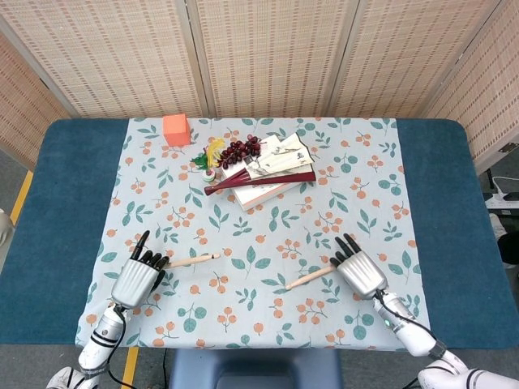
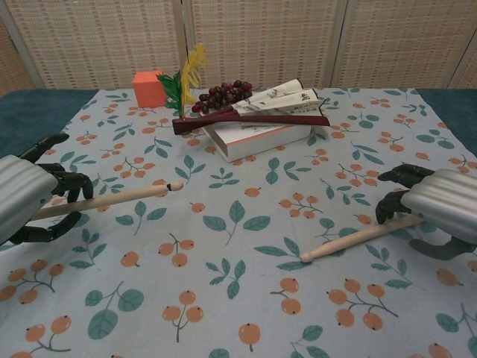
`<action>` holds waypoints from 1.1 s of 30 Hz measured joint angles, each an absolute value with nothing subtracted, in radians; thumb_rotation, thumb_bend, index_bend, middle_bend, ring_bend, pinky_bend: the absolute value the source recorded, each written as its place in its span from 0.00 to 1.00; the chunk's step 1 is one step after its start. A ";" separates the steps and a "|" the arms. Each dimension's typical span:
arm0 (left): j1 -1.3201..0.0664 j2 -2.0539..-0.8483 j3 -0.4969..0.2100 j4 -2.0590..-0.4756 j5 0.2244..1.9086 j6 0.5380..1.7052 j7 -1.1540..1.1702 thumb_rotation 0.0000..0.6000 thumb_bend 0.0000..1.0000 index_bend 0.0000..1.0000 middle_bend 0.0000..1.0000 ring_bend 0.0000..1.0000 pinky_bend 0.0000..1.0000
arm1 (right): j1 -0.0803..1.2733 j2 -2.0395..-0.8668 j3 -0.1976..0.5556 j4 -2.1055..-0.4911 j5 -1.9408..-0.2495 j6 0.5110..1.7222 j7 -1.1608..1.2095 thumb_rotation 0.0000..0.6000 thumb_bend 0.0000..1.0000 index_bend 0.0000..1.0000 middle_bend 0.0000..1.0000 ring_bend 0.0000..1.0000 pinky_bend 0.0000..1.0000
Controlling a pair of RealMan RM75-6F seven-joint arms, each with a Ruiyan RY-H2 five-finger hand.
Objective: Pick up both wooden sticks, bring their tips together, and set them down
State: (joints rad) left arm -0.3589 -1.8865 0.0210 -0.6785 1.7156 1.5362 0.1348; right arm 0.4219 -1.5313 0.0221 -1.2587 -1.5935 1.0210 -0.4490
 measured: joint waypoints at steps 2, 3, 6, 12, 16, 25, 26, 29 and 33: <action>-0.362 -1.880 0.028 -0.679 1.719 1.533 0.131 1.00 0.49 0.87 0.90 0.49 0.05 | 0.429 -1.549 0.025 -1.237 -1.585 1.020 -0.448 1.00 0.33 0.39 0.36 0.07 0.00; -0.362 -1.879 0.029 -0.679 1.720 1.534 0.130 1.00 0.49 0.87 0.90 0.49 0.05 | 0.431 -1.554 0.025 -1.229 -1.583 1.022 -0.446 1.00 0.33 0.41 0.39 0.10 0.01; -0.363 -1.877 0.031 -0.678 1.718 1.536 0.129 1.00 0.49 0.87 0.90 0.49 0.05 | 0.433 -1.567 0.024 -1.209 -1.583 1.040 -0.444 1.00 0.33 0.49 0.43 0.15 0.03; -0.363 -1.868 0.043 -0.689 1.716 1.522 0.081 1.00 0.49 0.87 0.90 0.49 0.05 | 0.432 -1.574 0.016 -1.202 -1.560 1.034 -0.470 1.00 0.33 0.59 0.53 0.19 0.03; -0.361 -1.867 0.048 -0.680 1.717 1.526 0.092 1.00 0.49 0.87 0.90 0.49 0.05 | 0.429 -1.579 0.013 -1.204 -1.541 1.035 -0.498 1.00 0.33 0.62 0.55 0.22 0.03; -0.361 -1.854 0.037 -0.698 1.705 1.543 0.079 1.00 0.49 0.87 0.90 0.50 0.05 | 0.419 -1.576 0.003 -1.222 -1.566 1.108 -0.491 1.00 0.37 1.00 0.88 0.56 0.18; -0.362 -1.851 0.035 -0.704 1.702 1.544 0.077 1.00 0.49 0.87 0.90 0.50 0.05 | 0.418 -1.574 0.002 -1.229 -1.575 1.129 -0.471 1.00 0.37 1.00 0.88 0.57 0.19; -0.366 -1.842 0.024 -0.738 1.691 1.539 0.070 1.00 0.49 0.87 0.90 0.50 0.05 | 0.415 -1.561 0.003 -1.263 -1.597 1.169 -0.404 1.00 0.37 1.00 0.89 0.58 0.19; -0.373 -1.824 0.010 -0.816 1.669 1.513 0.060 1.00 0.50 0.87 0.90 0.50 0.05 | 0.416 -1.530 0.012 -1.353 -1.611 1.200 -0.307 1.00 0.37 1.00 0.89 0.58 0.19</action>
State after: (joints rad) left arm -0.3726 -1.8241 0.0105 -0.8160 1.6691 1.5126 0.0602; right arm 0.4161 -1.5298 0.0123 -1.3534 -1.6106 1.2003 -0.3071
